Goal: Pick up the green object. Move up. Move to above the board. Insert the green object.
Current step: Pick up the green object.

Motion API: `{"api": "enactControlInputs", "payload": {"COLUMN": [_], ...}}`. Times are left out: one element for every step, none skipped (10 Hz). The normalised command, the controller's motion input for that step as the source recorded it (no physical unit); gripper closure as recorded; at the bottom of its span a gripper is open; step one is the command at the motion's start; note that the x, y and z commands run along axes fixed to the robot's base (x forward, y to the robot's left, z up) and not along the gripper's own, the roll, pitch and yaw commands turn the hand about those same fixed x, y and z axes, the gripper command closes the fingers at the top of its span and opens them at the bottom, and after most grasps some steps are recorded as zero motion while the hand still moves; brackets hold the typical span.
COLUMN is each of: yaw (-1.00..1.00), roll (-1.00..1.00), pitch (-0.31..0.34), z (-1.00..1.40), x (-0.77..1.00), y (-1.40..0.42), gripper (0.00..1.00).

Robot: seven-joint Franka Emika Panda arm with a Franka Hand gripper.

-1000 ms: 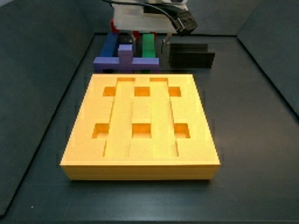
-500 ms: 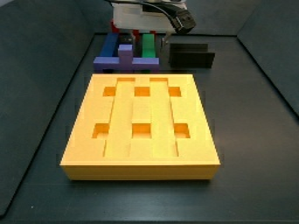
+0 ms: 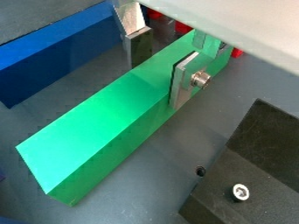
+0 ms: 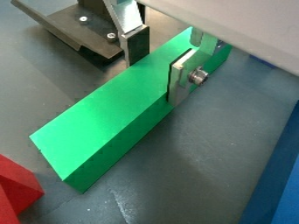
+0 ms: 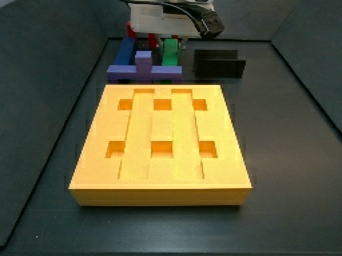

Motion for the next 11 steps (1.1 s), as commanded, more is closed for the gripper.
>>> {"api": "enactControlInputs", "payload": {"yaw": [0.00, 0.00, 0.00, 0.00, 0.00, 0.00, 0.00, 0.00, 0.00, 0.00, 0.00], "roll": [0.00, 0.00, 0.00, 0.00, 0.00, 0.00, 0.00, 0.00, 0.00, 0.00, 0.00], "pitch": [0.000, 0.000, 0.000, 0.000, 0.000, 0.000, 0.000, 0.000, 0.000, 0.000, 0.000], "z": [0.00, 0.00, 0.00, 0.00, 0.00, 0.00, 0.00, 0.00, 0.00, 0.00, 0.00], "x": [0.00, 0.00, 0.00, 0.00, 0.00, 0.00, 0.00, 0.00, 0.00, 0.00, 0.00], "y": [0.00, 0.00, 0.00, 0.00, 0.00, 0.00, 0.00, 0.00, 0.00, 0.00, 0.00], "gripper": [1.00, 1.00, 1.00, 1.00, 1.00, 1.00, 1.00, 1.00, 1.00, 1.00, 1.00]}}
